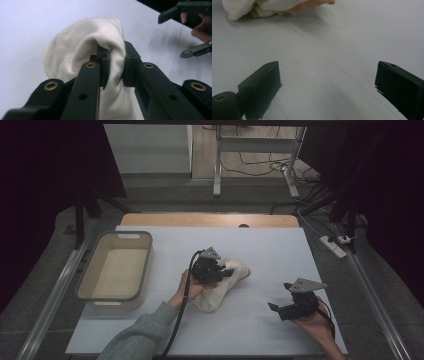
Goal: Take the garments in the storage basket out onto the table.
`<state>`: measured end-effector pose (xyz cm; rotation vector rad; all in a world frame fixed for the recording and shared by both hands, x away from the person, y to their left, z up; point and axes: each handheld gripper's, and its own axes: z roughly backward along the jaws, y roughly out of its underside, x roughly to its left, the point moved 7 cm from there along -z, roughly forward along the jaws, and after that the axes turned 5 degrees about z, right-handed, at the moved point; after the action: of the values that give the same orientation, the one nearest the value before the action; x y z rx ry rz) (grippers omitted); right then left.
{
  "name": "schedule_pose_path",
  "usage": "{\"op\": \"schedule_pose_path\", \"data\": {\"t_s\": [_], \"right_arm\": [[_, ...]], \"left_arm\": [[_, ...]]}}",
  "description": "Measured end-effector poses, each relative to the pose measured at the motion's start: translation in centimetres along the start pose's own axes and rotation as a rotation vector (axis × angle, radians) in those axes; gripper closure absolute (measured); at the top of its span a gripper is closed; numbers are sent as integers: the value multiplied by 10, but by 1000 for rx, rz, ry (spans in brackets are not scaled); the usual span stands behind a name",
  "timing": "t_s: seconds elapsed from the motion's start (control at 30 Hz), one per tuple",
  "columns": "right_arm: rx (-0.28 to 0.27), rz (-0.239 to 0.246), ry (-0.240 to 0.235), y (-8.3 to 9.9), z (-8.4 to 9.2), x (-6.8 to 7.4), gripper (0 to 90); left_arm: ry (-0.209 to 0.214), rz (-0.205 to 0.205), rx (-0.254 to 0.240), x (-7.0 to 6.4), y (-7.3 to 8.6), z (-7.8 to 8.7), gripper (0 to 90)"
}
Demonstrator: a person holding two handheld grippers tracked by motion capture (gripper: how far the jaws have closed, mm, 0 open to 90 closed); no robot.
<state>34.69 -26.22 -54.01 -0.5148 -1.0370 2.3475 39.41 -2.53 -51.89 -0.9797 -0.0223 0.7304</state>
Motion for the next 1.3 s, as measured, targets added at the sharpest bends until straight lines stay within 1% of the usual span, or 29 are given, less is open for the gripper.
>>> {"op": "schedule_pose_path", "data": {"t_s": [0.07,0.13,0.17,0.23,0.27,0.4,0.57,0.83,0.93,0.97,1.0,1.03,1.07,1.1,1.2,1.3], "right_arm": [[4,-2,1,0,0,0,59],[5,-1,2,1,0,0,60],[9,-1,1,1,-1,0,60],[10,1,0,1,-1,0,59],[12,2,2,2,-1,0,59],[13,-2,2,2,-1,-1,59],[12,-3,1,2,0,-1,59],[16,-3,2,2,-1,-1,60],[16,-3,2,3,-1,-1,60],[15,-4,2,2,-1,-1,60],[15,-4,2,2,-1,-1,59],[13,-4,4,2,0,-2,59],[13,-4,4,2,0,-2,59],[13,-5,4,3,0,-2,59],[14,-4,3,3,0,-2,60],[10,-3,5,2,0,-2,60]], "left_arm": [[-1,8,8,2,3,-6,781],[-2,7,15,2,4,-8,779],[-3,8,26,3,7,-12,778],[-1,10,33,3,8,-14,777],[-1,8,44,3,11,-18,775],[1,7,58,3,14,-22,772],[4,5,57,2,14,-23,754],[18,5,49,3,14,-20,691],[9,1,39,3,12,-18,413],[9,-4,32,3,11,-15,413],[11,-8,21,3,10,-12,351],[3,-20,17,4,9,-9,250],[-11,-24,7,4,8,-6,250],[-22,-36,3,4,7,-3,224],[-23,-50,-7,3,5,4,216],[-42,-59,-8,4,5,10,213]]}}
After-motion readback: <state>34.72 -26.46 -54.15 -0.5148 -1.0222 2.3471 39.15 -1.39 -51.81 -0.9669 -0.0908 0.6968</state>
